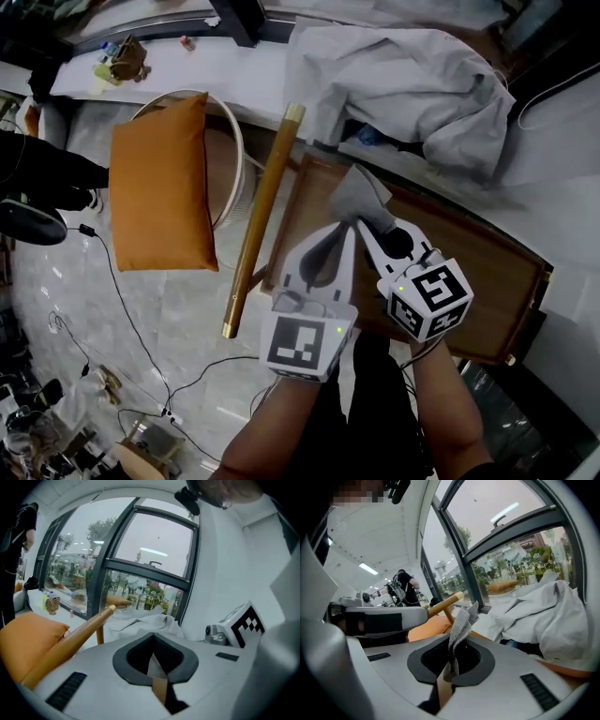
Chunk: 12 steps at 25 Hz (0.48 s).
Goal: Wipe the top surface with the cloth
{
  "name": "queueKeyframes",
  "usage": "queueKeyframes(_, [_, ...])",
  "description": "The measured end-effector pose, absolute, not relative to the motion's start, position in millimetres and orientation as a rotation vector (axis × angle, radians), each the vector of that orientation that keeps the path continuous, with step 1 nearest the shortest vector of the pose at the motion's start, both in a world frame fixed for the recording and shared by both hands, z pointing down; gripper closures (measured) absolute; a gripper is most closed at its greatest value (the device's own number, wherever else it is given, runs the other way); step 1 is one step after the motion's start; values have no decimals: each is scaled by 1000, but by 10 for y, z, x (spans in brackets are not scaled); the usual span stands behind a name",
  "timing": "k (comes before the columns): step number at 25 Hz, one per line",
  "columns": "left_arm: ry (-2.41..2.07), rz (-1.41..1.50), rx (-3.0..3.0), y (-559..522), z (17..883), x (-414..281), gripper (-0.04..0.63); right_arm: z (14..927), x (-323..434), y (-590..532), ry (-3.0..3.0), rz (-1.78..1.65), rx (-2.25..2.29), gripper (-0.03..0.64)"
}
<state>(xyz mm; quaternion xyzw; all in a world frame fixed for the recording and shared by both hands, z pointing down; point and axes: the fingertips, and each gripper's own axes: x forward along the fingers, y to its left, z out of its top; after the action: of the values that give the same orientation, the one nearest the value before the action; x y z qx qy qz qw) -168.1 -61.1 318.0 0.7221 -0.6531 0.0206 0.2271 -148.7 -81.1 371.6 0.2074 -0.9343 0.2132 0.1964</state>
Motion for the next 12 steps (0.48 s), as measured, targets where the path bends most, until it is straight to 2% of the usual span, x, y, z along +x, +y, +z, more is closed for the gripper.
queueKeyframes(12, [-1817, 53, 1932, -454, 3272, -2055, 584, 4184, -2215, -643, -2548, 723, 399, 588])
